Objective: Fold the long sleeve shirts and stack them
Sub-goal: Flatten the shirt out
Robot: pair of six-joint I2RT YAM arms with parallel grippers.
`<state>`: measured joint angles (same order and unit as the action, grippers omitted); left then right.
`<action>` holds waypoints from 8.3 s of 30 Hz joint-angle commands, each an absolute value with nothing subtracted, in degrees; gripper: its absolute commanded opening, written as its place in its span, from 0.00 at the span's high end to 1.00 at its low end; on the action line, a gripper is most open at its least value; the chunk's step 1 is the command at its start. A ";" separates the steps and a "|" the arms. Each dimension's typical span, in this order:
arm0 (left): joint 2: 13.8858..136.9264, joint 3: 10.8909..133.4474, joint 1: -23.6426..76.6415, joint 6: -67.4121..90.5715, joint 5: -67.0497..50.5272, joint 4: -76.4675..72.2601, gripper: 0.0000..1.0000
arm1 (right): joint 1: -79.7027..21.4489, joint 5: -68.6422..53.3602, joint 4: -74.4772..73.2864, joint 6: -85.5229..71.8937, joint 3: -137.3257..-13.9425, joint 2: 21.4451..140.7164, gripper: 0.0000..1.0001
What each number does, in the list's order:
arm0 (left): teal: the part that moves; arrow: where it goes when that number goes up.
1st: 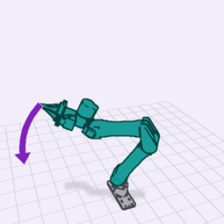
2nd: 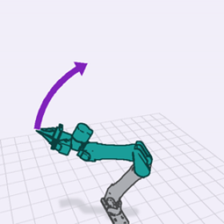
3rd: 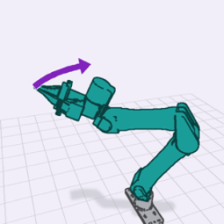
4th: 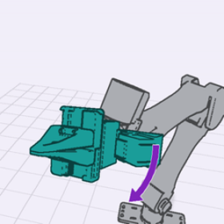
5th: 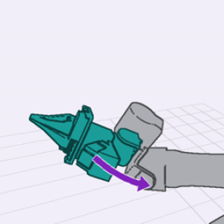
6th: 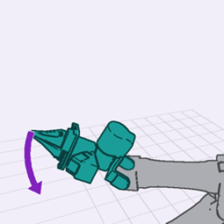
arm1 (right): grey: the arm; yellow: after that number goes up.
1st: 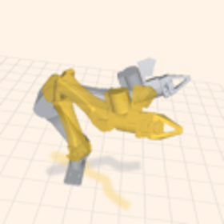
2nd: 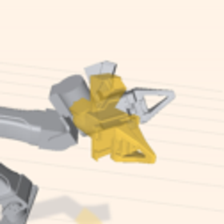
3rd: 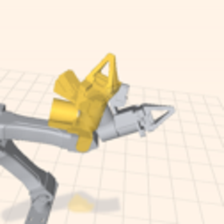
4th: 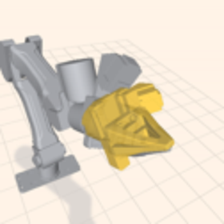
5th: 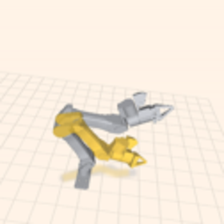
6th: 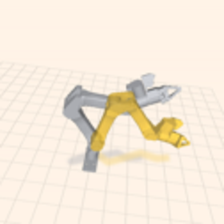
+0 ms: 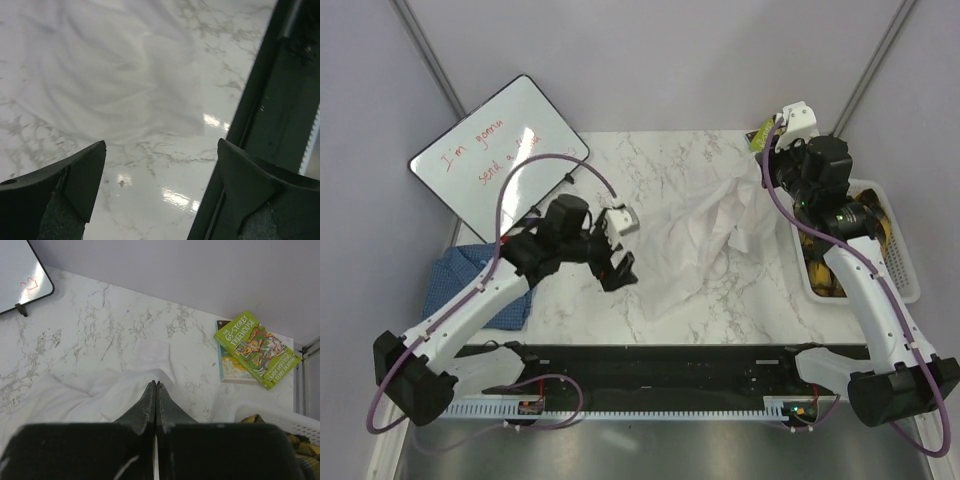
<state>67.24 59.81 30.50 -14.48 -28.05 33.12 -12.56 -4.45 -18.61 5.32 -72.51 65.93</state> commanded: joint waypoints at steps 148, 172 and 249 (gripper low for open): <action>79.72 35.60 21.36 -43.68 2.72 32.34 0.48 | -5.10 -23.29 -44.51 16.71 -83.31 91.65 0.33; 73.12 50.62 21.18 -35.33 -7.56 43.24 0.22 | -4.31 -26.71 -34.55 0.19 -114.08 132.27 0.35; 91.91 74.88 21.08 -30.15 -20.31 44.49 0.36 | 1.65 -27.00 -57.65 22.84 -83.68 90.44 0.51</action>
<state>86.59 71.44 17.04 -26.04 -26.20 47.33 -2.11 -34.70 -46.96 11.64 -83.55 91.79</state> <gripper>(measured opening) 0.659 0.506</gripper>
